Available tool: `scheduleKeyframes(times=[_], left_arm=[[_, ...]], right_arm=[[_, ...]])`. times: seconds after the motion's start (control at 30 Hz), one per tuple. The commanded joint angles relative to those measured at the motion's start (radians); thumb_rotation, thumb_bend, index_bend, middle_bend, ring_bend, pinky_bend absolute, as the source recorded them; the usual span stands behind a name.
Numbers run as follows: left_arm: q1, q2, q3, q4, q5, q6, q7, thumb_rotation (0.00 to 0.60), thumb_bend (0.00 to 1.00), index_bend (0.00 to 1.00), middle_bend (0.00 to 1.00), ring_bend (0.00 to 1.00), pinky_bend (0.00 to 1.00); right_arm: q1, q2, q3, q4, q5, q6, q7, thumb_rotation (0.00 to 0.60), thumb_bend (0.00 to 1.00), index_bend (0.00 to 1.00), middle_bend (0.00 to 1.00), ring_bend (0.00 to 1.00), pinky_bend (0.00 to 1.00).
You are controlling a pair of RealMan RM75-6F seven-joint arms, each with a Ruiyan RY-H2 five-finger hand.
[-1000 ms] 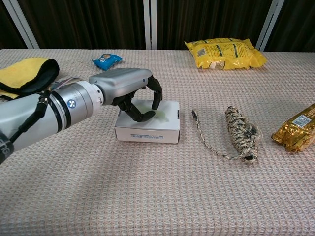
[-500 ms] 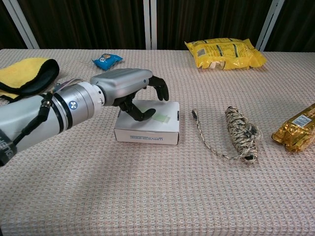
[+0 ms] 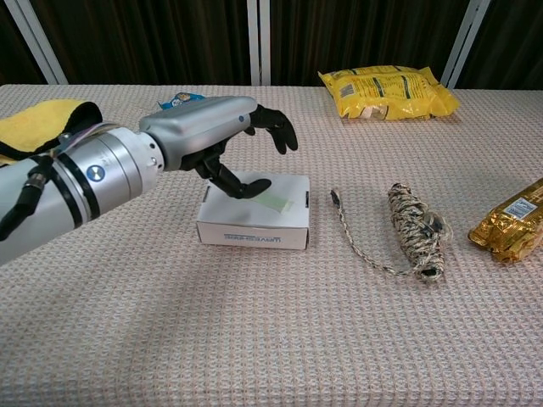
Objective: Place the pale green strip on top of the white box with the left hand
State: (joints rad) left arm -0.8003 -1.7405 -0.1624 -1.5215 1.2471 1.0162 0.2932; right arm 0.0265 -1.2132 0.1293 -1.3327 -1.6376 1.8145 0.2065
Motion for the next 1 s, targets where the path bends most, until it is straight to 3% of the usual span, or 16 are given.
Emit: scheduleKeyframes(times=[0.03, 0.23, 0.53, 1.0], left_arm=[[0.045, 0.037, 0.053, -0.024, 0.115, 0.062, -0.115, 0.533, 0.08, 0.28, 0.34, 0.11, 0.2], [0.078, 0.042, 0.116, 0.025, 0.257, 0.124, -0.269, 0.448, 0.0, 0.25, 0.34, 0.11, 0.2], [0.093, 0.029, 0.135, 0.096, 0.277, 0.112, -0.342, 0.25, 0.0, 0.2, 0.29, 0.07, 0.18], [0.102, 0.004, 0.136, 0.162, 0.287, 0.094, -0.331, 0.234, 0.0, 0.19, 0.29, 0.06, 0.18]], right_arm=[[0.001, 0.001, 0.001, -0.002, 0.0, 0.0, -0.001, 0.547, 0.29, 0.0, 0.0, 0.0, 0.0], [0.005, -0.001, -0.005, -0.009, -0.012, -0.004, -0.014, 0.546, 0.3, 0.0, 0.0, 0.0, 0.0], [0.002, 0.004, -0.01, -0.024, -0.019, -0.001, -0.031, 0.546, 0.3, 0.0, 0.0, 0.0, 0.0], [0.004, -0.001, -0.012, -0.026, -0.019, -0.008, -0.043, 0.546, 0.3, 0.0, 0.0, 0.0, 0.0]])
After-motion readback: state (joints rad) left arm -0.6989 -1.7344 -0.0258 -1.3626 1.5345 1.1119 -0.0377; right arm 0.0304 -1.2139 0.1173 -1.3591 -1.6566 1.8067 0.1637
